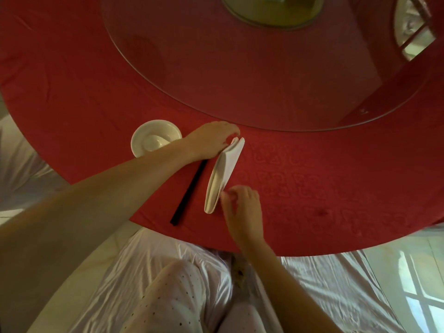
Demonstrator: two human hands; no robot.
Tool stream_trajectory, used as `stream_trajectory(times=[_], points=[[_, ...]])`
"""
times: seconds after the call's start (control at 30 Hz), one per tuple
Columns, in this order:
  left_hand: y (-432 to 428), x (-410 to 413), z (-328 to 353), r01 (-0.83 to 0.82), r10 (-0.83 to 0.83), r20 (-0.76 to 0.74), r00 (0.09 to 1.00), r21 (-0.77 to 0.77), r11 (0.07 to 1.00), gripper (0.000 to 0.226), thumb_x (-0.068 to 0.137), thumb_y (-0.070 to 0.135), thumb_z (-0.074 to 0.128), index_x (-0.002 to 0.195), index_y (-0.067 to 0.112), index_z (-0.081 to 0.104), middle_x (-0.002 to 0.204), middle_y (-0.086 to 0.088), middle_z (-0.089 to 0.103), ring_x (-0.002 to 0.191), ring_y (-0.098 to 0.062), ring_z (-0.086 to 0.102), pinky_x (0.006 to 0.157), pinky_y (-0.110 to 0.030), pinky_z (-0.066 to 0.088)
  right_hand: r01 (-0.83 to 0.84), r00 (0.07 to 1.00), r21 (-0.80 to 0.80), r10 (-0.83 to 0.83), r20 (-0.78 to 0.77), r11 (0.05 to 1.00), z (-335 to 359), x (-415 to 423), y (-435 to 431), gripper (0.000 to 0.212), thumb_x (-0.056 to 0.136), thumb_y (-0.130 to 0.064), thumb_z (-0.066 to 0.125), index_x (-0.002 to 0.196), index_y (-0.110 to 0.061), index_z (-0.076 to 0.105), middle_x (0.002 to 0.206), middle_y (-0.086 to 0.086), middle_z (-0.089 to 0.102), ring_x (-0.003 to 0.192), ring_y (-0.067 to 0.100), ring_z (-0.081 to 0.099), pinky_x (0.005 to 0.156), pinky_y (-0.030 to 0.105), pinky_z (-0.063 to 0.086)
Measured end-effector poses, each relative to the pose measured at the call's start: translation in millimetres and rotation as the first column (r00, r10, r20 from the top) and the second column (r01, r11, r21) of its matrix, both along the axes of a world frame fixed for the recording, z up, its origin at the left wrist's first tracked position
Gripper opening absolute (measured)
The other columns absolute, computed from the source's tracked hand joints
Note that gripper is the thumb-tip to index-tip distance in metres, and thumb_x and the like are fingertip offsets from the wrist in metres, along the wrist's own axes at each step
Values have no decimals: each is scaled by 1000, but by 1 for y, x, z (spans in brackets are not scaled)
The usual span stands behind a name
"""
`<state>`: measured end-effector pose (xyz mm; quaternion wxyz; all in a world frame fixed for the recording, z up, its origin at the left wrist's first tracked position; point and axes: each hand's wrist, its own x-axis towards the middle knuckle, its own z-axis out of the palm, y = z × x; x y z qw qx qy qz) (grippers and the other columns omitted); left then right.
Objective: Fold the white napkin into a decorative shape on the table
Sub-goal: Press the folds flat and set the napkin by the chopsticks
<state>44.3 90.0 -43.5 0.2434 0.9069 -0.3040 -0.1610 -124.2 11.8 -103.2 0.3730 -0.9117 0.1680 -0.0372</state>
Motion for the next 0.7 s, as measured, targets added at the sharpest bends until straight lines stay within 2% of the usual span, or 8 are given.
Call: stream_trajectory(times=[0.03,0.1,0.17,0.23,0.33,0.43,0.6,0.7], points=[[2,-4,-3,-36,36,1,999,-24,999,24,89,11,50,111,7,57,107,-11,64,96,-26,58,80,-30,41,5,999,19,-6,54,1000,4,6,-12,11,91,-24,55,94,-14,60,94,0,63,87,11,45,83,38,46],[8,-21,-5,-177,177,-4,984,-85,981,20,88,10,50,106,7,59,101,-12,68,93,-26,62,80,-35,48,-26,993,20,24,116,999,12,24,-36,20,91,-12,54,110,-9,60,110,7,62,101,18,49,97,38,41],[15,-43,-10,-335,332,-43,942,-167,927,18,88,9,48,102,7,60,93,-12,70,85,-25,64,75,-38,50,-123,982,-21,125,140,992,22,44,-57,31,87,-3,55,118,-9,58,120,7,59,114,20,49,107,21,25],[19,-66,-16,-434,427,-81,901,-216,875,19,91,11,43,97,6,60,84,-10,68,74,-24,63,65,-33,48,-253,955,-87,263,137,963,31,63,-70,40,81,5,57,118,-11,59,122,5,58,115,20,49,99,9,21],[21,-97,-22,-484,489,-55,871,-271,832,25,95,17,38,91,4,59,78,-9,65,69,-22,59,62,-34,46,-441,882,-148,458,108,885,42,83,-78,40,76,7,56,112,-11,61,119,4,60,113,23,51,96,21,29],[25,-122,-32,-413,427,-1,904,-258,873,25,98,25,35,92,10,55,77,-1,60,70,-17,56,63,-37,47,-557,824,-156,566,11,815,47,96,-82,37,77,0,56,110,-16,61,116,-1,61,107,21,51,95,36,38],[27,-150,-47,-386,407,96,908,-182,904,35,90,25,54,119,6,53,101,-10,64,91,-23,58,75,-37,51,-622,781,-192,618,-86,759,49,109,-96,23,78,-5,60,97,-17,60,98,-8,61,97,17,47,89,35,39],[26,-161,-56,-442,455,109,884,-121,889,40,85,21,61,121,6,52,108,-11,61,98,-26,56,82,-38,51,-660,751,-199,649,-123,725,47,112,-103,21,78,-5,60,94,-17,62,96,-10,60,98,18,45,86,31,29]])
